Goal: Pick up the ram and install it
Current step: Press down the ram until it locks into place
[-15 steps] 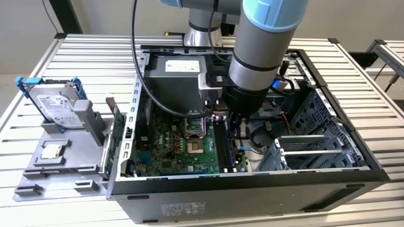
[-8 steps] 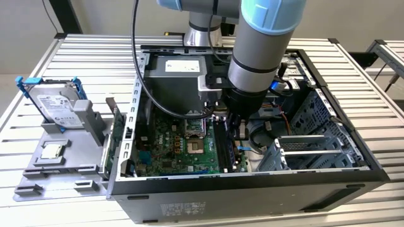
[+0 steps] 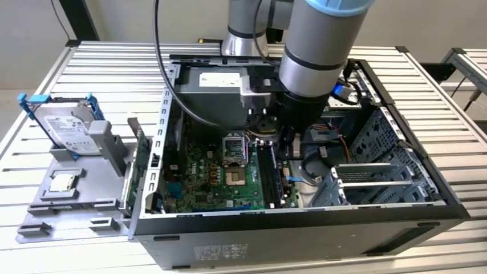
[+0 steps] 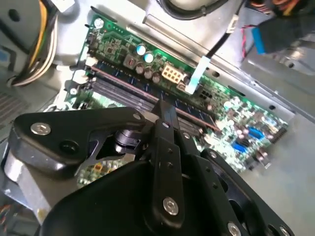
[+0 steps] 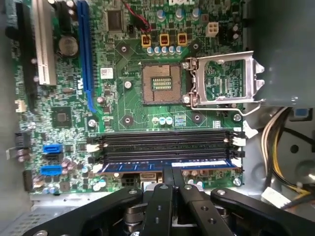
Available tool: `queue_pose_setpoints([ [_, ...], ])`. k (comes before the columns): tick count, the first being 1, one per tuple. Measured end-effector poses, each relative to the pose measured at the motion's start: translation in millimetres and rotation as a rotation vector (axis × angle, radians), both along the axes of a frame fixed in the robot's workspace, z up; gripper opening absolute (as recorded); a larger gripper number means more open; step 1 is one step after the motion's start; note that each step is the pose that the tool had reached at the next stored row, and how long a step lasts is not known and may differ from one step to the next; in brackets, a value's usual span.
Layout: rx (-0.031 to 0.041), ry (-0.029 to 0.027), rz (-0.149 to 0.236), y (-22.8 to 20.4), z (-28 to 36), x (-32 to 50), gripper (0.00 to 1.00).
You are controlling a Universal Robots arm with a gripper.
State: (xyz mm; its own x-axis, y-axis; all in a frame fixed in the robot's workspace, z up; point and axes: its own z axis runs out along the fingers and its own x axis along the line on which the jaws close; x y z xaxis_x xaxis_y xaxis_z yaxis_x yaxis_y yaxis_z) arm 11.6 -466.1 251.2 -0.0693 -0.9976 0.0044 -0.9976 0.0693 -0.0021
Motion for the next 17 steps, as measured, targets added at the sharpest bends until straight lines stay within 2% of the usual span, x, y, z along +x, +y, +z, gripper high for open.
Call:
queue_pose_setpoints([
  [4, -0.0001, 0.0001, 0.0, 0.0, 18.3, 0.0, 0.0],
  [5, -0.0002, 0.0, 0.0, 0.0, 19.9, 0.0, 0.0],
  [17, -0.0002, 0.0001, 0.0, 0.0, 26.7, 0.0, 0.0],
])
